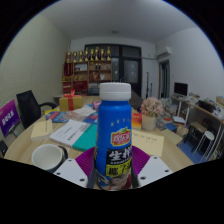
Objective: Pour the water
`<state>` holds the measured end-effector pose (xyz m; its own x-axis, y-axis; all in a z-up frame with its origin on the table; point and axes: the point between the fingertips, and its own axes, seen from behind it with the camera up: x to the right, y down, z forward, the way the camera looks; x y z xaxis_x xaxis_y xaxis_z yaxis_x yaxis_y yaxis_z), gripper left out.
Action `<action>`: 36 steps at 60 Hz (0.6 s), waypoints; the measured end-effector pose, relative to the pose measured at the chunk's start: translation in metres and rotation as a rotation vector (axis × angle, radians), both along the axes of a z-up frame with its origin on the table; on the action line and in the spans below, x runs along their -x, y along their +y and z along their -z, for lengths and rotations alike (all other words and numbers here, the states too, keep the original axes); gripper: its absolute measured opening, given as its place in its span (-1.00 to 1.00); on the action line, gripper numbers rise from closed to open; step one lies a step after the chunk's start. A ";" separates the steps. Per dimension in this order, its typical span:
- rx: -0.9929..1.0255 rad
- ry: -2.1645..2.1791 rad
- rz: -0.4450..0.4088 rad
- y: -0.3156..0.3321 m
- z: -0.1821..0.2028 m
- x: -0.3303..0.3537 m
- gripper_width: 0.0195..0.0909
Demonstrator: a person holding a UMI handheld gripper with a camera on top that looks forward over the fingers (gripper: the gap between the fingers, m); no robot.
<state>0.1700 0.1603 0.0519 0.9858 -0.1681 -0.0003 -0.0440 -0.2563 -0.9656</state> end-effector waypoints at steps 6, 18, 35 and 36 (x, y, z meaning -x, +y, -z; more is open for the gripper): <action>-0.019 0.000 0.004 -0.007 0.001 0.000 -0.13; -0.002 0.003 0.021 0.001 -0.001 0.014 0.25; 0.065 0.079 0.087 -0.062 -0.010 0.022 0.80; 0.065 0.080 0.090 -0.067 -0.012 0.025 0.80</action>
